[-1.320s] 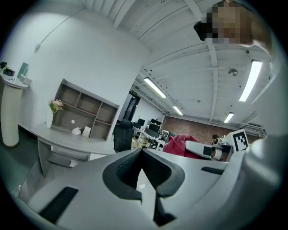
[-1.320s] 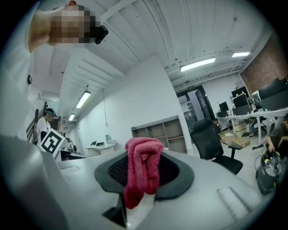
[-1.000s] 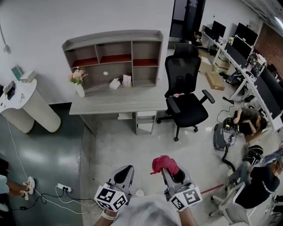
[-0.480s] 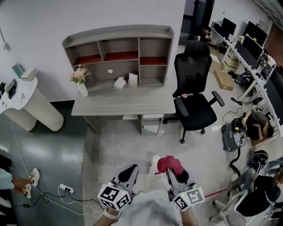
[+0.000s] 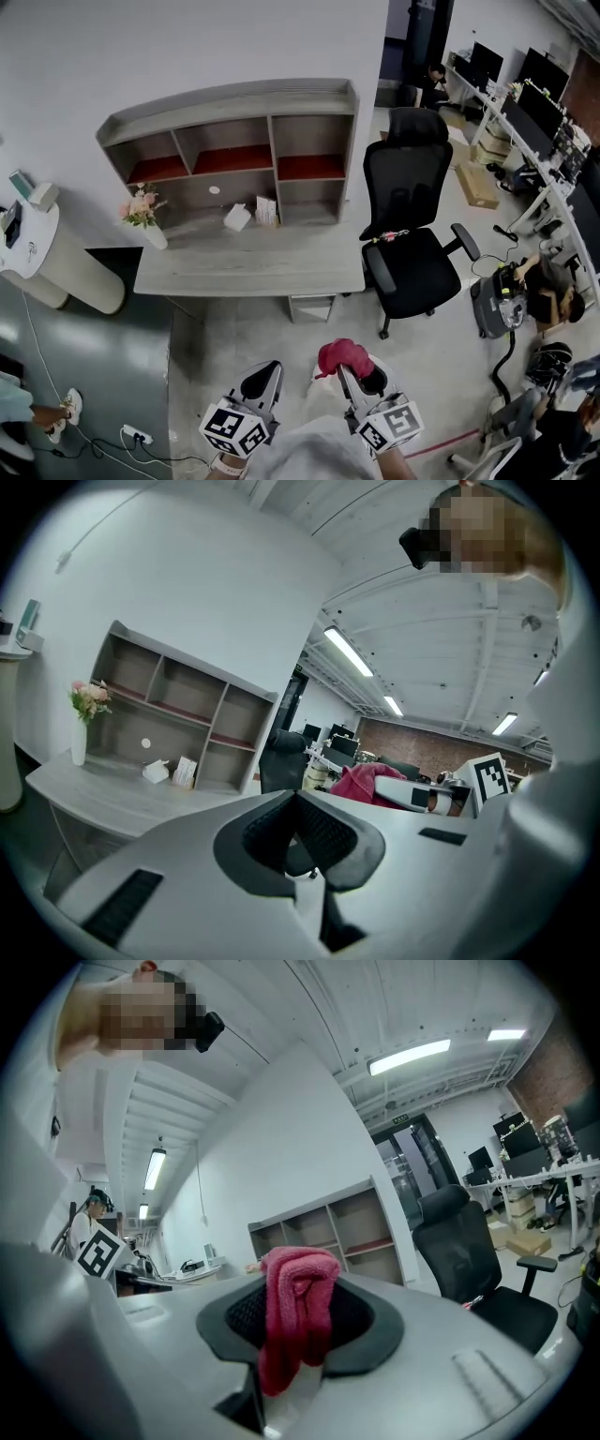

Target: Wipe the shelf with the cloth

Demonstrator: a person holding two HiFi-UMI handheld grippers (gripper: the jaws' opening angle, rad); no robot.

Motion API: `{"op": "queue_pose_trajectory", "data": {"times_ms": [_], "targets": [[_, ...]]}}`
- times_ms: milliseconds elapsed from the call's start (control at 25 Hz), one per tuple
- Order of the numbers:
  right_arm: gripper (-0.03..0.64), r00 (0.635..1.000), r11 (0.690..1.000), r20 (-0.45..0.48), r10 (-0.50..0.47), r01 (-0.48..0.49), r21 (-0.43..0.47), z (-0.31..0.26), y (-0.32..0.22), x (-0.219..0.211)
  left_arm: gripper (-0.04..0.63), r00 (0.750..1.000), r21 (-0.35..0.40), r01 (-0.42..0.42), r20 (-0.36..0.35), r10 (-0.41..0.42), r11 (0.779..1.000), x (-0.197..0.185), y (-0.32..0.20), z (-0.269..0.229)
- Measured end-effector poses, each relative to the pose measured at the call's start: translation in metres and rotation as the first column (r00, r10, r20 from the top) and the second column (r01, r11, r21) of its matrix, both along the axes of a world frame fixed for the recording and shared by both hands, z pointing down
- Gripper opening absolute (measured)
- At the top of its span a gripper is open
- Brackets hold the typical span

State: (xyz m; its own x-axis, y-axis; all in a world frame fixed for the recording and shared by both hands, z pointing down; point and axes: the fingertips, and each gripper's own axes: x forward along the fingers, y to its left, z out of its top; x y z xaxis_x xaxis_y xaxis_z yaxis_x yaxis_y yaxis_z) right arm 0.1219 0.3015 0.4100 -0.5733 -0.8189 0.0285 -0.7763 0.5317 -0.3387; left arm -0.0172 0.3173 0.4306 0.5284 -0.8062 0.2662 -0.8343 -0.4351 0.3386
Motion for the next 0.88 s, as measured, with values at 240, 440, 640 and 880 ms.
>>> {"op": "queue_pose_trajectory", "data": {"times_ms": [240,440,640,880], "targets": [[0.123,1.0,1.0,0.015,-0.021,0.021,0.015,-0.013,-0.107,0.031,0.006,1.0,0.028,0.017,0.002,-0.017,0.999,0.033,-0.101,-0.017],[0.123,0.999,0.999,0.041,-0.033,0.031,0.033,-0.019,-0.175,0.046,0.006,0.999,0.035,0.047,0.015,-0.048,0.998,0.044,-0.164,-0.019],[0.123,0.997,0.999,0.075,-0.023,0.021,0.026,-0.019,-0.213,0.059,0.006,0.999,0.028,0.047,0.024,-0.048,0.998,0.056,-0.2,-0.017],[0.123,0.997,0.999,0.072,-0.008,0.005,0.043,-0.027,-0.239,0.07,0.006,1.0,0.0,-0.004,0.024,0.004,1.0,0.076,-0.232,-0.01]]}}
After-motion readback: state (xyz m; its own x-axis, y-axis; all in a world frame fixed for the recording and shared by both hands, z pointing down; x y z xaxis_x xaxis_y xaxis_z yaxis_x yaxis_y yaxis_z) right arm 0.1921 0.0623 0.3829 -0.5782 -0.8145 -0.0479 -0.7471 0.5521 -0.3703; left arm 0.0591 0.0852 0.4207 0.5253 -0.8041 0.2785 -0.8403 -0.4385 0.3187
